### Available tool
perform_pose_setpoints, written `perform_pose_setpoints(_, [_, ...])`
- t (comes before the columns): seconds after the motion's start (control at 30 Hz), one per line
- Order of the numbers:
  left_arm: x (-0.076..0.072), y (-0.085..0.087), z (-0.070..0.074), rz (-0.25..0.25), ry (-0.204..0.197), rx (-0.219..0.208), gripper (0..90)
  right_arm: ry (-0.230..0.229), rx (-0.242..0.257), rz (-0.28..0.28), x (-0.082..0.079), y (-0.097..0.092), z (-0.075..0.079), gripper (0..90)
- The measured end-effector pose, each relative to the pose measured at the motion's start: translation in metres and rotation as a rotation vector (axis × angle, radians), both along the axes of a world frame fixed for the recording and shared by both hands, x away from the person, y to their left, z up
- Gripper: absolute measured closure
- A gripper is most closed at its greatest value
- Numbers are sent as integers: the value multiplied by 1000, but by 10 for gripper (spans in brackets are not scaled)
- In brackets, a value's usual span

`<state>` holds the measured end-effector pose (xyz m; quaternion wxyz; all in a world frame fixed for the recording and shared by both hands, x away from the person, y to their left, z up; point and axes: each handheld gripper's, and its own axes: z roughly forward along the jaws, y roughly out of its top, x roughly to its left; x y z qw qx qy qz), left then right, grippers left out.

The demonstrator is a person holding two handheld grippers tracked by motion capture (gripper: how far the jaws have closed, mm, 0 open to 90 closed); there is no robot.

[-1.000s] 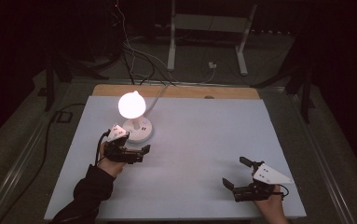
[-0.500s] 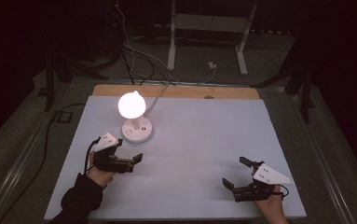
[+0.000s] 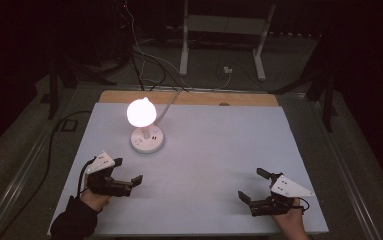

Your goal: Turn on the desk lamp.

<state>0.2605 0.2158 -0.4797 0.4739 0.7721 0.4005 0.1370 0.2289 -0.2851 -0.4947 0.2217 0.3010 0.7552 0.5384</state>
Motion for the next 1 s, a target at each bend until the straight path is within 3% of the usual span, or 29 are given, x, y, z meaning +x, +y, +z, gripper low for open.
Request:
perform_pose_setpoints(0.27, [-11, 12, -10, -13, 15, 24, 3, 7, -1, 0, 0, 0, -1, 0])
perform_pose_setpoints(0.63, [-21, 13, -21, -55, -5, 92, 3, 11, -3, 2, 0, 1, -1, 0])
perform_pose_setpoints(0.73, [-22, 12, -22, -76, -24, 90, 3, 9, -4, 4, 0, 1, -1, 0])
perform_pose_setpoints(0.83, [-20, 9, -25, -112, -8, 107, 3, 13, -5, 8, 1, 2, -2, 0])
perform_pose_setpoints(1.0, [-17, 6, -27, -133, -2, 88, 4, 16, -4, 12, 1, 2, -2, 0])
